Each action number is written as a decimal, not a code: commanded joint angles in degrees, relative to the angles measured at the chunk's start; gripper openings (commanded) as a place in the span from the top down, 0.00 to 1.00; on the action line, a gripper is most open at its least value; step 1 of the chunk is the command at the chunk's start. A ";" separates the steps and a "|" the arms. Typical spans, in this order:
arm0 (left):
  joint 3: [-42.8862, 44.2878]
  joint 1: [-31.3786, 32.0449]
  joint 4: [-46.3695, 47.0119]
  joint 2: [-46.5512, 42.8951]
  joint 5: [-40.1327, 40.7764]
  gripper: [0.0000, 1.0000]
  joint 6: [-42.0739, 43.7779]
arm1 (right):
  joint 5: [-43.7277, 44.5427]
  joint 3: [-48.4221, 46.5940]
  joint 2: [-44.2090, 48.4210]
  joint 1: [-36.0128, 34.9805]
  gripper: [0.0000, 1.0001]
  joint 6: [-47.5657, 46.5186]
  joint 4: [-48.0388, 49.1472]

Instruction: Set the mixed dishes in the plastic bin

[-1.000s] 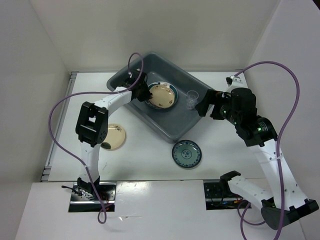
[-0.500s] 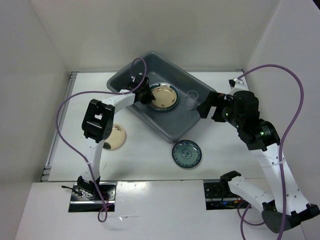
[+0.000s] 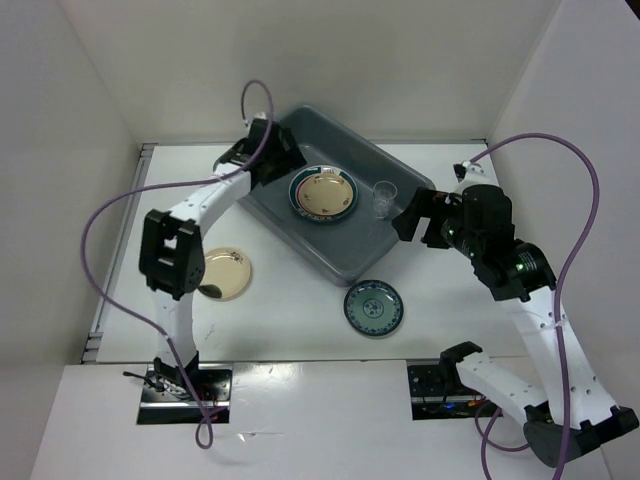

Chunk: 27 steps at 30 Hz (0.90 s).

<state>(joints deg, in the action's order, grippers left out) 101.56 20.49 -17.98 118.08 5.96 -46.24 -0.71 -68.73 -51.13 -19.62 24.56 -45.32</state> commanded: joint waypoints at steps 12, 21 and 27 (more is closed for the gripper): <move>-21.12 -18.69 -15.84 -38.36 10.49 0.07 8.79 | -4.65 2.99 -2.04 0.28 0.01 -2.67 6.38; -42.13 -29.10 -25.43 -47.42 4.69 0.05 8.01 | -5.71 4.04 -2.57 0.28 0.01 -3.20 6.91; -44.61 -31.04 -26.85 -44.17 -0.68 0.02 5.64 | -5.71 5.18 -1.86 0.28 0.01 -3.20 6.91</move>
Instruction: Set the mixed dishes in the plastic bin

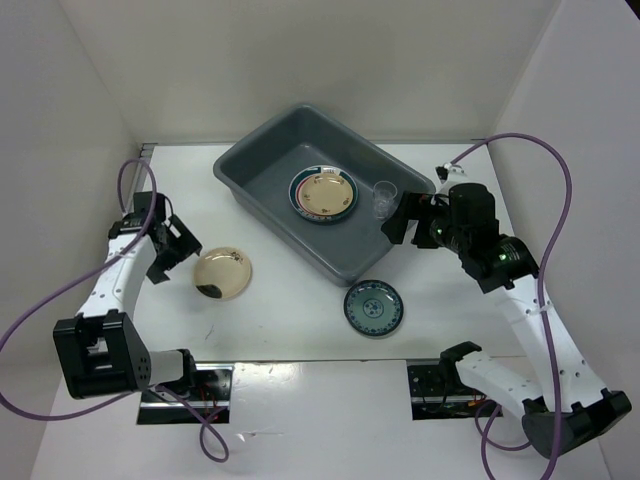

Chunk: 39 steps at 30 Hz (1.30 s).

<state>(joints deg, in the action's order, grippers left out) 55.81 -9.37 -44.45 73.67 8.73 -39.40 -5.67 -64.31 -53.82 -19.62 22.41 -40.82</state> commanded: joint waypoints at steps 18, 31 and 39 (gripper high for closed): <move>-15.36 -1.18 14.72 4.29 -12.76 0.12 -12.99 | 0.40 0.86 1.97 0.28 0.01 -1.06 0.74; -23.81 -1.18 21.59 -2.04 -11.46 0.62 -17.20 | 1.98 -0.20 0.91 0.28 0.01 -1.06 0.74; -26.54 -1.18 23.97 -4.41 -8.47 0.65 -19.84 | 1.98 -0.20 0.91 0.28 0.01 -1.58 0.74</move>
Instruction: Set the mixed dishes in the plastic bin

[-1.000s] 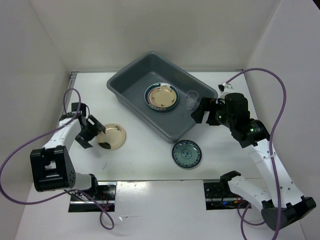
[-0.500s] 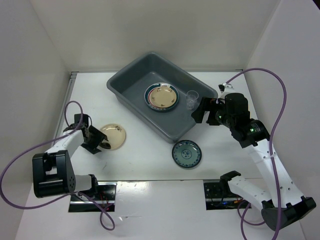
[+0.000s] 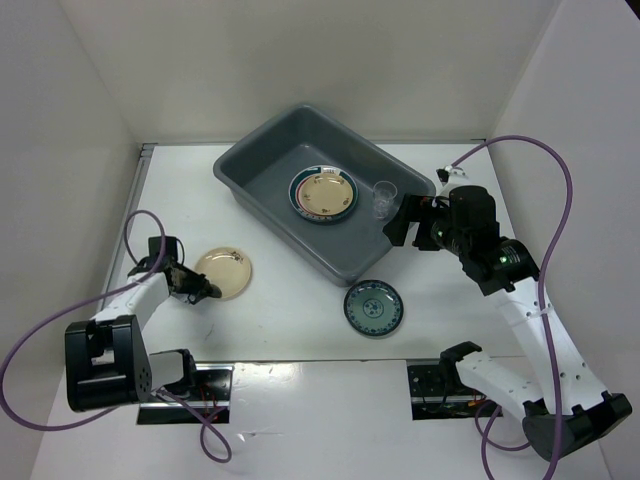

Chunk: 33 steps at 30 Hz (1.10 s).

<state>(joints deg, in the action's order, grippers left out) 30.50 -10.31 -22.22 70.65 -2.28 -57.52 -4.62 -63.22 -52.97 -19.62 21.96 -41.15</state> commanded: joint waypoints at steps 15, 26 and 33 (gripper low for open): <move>11.59 -0.24 -4.06 -3.86 8.78 1.00 -3.47 | 0.40 -0.76 2.25 0.28 0.01 -1.65 1.68; 41.10 -0.24 -2.84 -1.49 17.07 1.00 0.21 | -0.65 -0.24 2.78 0.28 0.01 -1.65 2.20; 58.94 6.23 4.73 13.95 -5.43 1.00 -2.59 | -1.18 -0.76 1.74 0.28 0.01 -2.18 2.74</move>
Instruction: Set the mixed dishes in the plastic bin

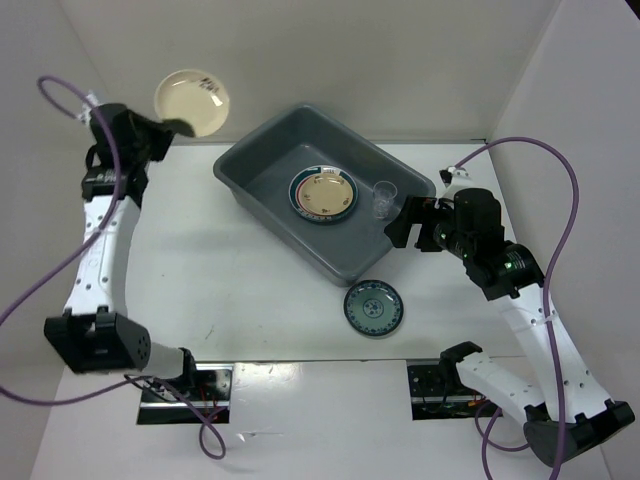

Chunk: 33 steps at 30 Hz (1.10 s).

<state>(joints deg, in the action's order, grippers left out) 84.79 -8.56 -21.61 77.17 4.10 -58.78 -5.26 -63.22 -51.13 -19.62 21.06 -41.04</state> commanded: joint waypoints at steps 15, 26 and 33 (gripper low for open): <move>16.81 26.22 5.53 37.25 -13.59 1.00 1.30 | 4.11 -3.93 -0.11 0.28 0.01 0.56 -0.97; 16.27 26.75 6.14 46.14 -11.04 1.00 3.59 | 5.70 -4.45 1.04 0.28 0.01 4.42 -4.14; 17.33 26.75 6.66 48.77 -12.35 0.96 3.59 | 6.22 -4.98 1.56 0.28 0.01 5.57 -5.19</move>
<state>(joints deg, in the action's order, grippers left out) 98.78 18.17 -18.04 125.38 -7.11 -56.71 -0.43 -65.06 -50.59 -19.62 25.56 -45.19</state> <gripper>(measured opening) 0.040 0.993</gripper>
